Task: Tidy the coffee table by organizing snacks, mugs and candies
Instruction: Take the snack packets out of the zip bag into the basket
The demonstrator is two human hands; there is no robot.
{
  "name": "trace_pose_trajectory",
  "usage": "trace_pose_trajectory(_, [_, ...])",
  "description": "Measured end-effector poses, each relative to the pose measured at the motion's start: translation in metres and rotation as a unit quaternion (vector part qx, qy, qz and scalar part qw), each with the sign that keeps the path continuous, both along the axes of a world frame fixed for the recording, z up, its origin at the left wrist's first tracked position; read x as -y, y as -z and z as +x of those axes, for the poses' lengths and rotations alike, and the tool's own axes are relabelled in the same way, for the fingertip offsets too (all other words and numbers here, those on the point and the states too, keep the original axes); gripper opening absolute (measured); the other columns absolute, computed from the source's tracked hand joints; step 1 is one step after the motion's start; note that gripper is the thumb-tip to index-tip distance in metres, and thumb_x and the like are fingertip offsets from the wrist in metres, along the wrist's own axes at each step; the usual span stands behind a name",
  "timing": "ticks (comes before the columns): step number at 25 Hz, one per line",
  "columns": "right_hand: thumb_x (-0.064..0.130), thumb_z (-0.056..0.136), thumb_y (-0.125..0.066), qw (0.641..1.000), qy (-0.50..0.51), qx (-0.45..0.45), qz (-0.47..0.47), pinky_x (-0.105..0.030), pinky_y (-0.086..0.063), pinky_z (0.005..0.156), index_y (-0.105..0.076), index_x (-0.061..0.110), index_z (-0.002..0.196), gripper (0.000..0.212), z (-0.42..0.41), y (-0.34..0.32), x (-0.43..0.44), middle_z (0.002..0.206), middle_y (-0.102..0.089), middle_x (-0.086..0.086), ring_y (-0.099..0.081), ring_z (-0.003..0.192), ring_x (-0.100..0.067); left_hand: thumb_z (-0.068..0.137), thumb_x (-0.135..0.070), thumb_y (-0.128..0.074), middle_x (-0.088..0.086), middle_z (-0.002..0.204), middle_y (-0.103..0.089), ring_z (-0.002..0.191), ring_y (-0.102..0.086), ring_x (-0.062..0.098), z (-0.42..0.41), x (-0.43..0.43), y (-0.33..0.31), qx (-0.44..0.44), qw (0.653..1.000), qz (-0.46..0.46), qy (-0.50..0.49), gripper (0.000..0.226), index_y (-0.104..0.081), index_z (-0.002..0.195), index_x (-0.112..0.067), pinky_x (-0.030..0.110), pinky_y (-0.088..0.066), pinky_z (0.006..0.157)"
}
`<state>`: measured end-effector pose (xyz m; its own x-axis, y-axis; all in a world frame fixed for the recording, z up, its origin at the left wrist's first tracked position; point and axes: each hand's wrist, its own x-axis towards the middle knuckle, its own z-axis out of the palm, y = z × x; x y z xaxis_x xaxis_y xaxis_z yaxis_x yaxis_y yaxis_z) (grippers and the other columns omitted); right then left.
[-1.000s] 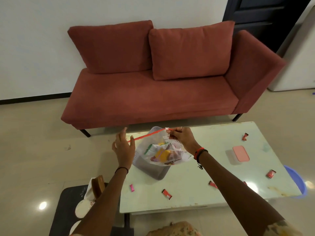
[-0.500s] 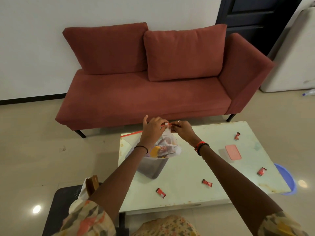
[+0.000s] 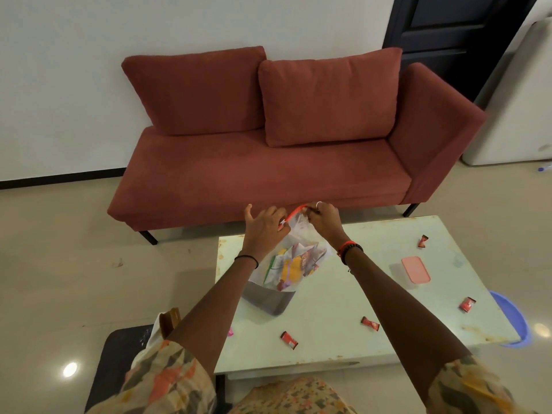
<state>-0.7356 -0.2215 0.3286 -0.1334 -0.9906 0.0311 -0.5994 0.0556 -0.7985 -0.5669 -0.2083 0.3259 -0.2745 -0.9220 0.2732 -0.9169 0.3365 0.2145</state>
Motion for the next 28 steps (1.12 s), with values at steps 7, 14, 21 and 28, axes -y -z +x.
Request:
trace_pose_trajectory(7, [0.014,0.092,-0.054,0.981,0.161,0.104,0.017,-0.026,-0.035,0.063,-0.065,-0.003,0.078,0.025,-0.031,0.004,0.013,0.06,-0.049,-0.004,-0.043,0.061,-0.017,0.087,-0.033,-0.048,-0.005,0.081,-0.06,0.076,-0.062,0.015,0.033,-0.006,0.003,0.004,0.998,0.04,-0.051,0.014,-0.057,0.093,-0.024,0.059,-0.017,0.11])
trace_pose_trajectory(14, [0.015,0.093,-0.054,0.96,0.221,0.174,-0.009,-0.034,-0.049,0.074,-0.069,-0.001,0.105,0.025,-0.042,-0.011,0.034,0.081,-0.059,-0.009,-0.053,0.077,-0.02,0.084,-0.038,-0.05,-0.011,0.082,-0.061,0.079,-0.058,0.012,0.055,-0.019,0.014,-0.044,0.976,0.183,-0.111,0.013,-0.055,0.08,-0.027,0.057,-0.015,0.11])
trace_pose_trajectory(21, [0.001,0.095,-0.047,0.965,0.072,0.25,-0.013,-0.033,-0.053,0.085,-0.063,0.008,0.088,0.019,-0.04,-0.015,0.027,0.082,-0.061,-0.001,-0.056,0.087,-0.018,0.093,-0.02,-0.051,0.006,0.109,-0.07,0.103,-0.063,0.023,0.071,-0.015,0.009,-0.208,0.929,0.3,-0.069,0.021,-0.069,0.102,-0.013,0.032,-0.046,0.088])
trace_pose_trajectory(28, [-0.001,0.096,-0.044,0.973,0.016,0.231,0.007,-0.025,-0.053,0.083,-0.06,0.013,0.087,0.023,-0.047,-0.016,0.022,0.097,-0.058,-0.01,-0.056,0.09,-0.016,0.095,-0.012,-0.045,0.007,0.127,-0.063,0.117,-0.059,0.021,0.018,0.003,-0.022,-0.182,0.967,0.176,-0.01,0.033,-0.059,0.124,-0.012,0.04,-0.043,0.103])
